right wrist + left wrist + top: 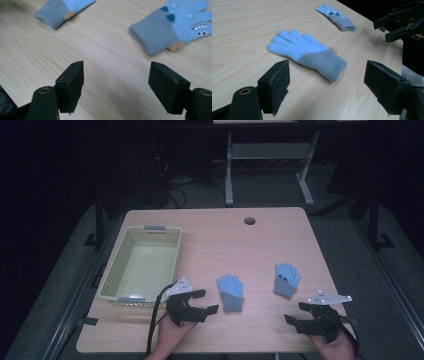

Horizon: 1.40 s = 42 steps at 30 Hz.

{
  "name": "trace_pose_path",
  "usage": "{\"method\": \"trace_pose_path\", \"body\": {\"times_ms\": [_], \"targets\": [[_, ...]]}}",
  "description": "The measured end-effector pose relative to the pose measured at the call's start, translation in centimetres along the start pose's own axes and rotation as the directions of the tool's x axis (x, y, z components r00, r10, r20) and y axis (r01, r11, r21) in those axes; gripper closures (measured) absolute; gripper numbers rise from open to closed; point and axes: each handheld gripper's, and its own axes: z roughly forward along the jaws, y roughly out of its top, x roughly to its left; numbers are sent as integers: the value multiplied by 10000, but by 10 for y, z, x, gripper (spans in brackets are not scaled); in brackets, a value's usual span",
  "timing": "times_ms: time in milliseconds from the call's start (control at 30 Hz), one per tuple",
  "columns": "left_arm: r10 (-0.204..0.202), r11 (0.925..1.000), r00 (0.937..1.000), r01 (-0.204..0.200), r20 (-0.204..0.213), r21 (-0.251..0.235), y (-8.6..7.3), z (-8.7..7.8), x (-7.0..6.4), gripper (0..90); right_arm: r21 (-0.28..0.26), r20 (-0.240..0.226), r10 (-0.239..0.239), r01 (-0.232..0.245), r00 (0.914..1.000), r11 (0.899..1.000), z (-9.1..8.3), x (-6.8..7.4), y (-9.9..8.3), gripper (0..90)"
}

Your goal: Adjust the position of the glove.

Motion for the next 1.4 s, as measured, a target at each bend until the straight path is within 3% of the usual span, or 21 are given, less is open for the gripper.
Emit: {"method": "trace_pose_path", "body": {"times_ms": [367,700,1400], "targets": [[-81,10000,9999,82,118,-15,0,0,-2,204,53,-97,-8,9,10000,10000,3,3,5,265],[-144,9998,9999,145,81,-142,-1,-5,-3,205,-83,-180,-58,57,9998,9999,2,1,21,260],[-154,9998,9999,154,43,-130,-2,-6,-2,206,762,-412,117,-86,9991,9971,10,-18,61,217]]}}
